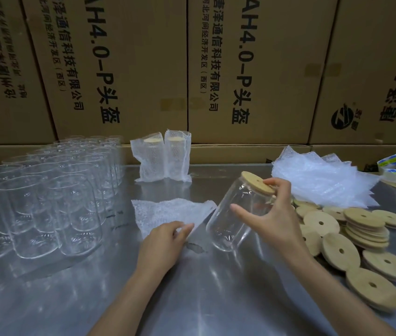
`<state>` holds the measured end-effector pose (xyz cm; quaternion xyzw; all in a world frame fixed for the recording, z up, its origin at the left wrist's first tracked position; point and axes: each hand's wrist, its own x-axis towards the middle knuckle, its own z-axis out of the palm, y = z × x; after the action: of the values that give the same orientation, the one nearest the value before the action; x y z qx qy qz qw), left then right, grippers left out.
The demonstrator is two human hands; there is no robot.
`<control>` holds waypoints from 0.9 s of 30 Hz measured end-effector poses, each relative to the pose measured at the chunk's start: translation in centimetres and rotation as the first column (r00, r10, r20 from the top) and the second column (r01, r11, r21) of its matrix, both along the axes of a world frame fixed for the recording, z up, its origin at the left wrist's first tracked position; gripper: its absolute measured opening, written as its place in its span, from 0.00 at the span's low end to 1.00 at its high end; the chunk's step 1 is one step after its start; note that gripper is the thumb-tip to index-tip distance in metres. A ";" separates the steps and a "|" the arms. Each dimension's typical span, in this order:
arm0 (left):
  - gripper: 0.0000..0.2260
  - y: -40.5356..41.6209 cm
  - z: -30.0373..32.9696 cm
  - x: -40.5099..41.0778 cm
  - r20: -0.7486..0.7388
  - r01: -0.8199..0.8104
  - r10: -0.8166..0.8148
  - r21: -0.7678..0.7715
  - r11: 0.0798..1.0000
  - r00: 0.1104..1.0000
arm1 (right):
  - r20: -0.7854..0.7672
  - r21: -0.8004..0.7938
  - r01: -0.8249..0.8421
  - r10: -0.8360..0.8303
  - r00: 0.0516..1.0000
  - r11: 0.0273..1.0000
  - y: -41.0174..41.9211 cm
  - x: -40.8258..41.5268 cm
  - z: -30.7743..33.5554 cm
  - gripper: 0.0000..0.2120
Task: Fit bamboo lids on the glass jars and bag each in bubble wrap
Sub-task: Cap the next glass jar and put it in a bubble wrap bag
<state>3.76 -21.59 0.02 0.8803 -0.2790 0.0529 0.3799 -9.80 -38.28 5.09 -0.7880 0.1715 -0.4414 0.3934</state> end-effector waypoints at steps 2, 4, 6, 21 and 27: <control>0.11 -0.1 -0.2 0.2 -0.028 0.017 -0.018 -0.023 1.000 0.999 | 0.008 0.103 -0.012 0.011 1.000 0.995 -0.9 -0.5 0.1 0.35; 0.08 -0.2 -0.4 0.4 -0.068 0.010 -0.013 -0.054 0.999 0.998 | 0.001 0.197 -0.038 0.039 0.999 0.980 -1.6 -0.9 0.2 0.37; 0.03 -0.2 -0.4 0.6 -0.088 -0.015 0.005 -0.112 0.994 0.996 | -0.003 0.292 -0.079 0.083 0.997 0.953 -1.9 -1.1 0.3 0.35; 0.11 -0.4 -0.2 0.5 -0.118 -0.004 -0.014 -0.152 0.988 0.993 | 0.264 0.790 -0.476 0.485 0.833 0.387 1.5 -0.1 -1.1 0.31; 0.13 -0.3 0.1 1.1 -0.198 -0.019 -0.068 -0.407 0.913 0.978 | 0.197 0.754 -0.398 0.397 0.896 0.523 1.9 -0.1 -1.6 0.33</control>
<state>4.82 -21.86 0.14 0.7791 -0.2317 0.0128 0.5824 -9.85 -36.41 3.49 -0.5567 0.1609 -0.2214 0.7843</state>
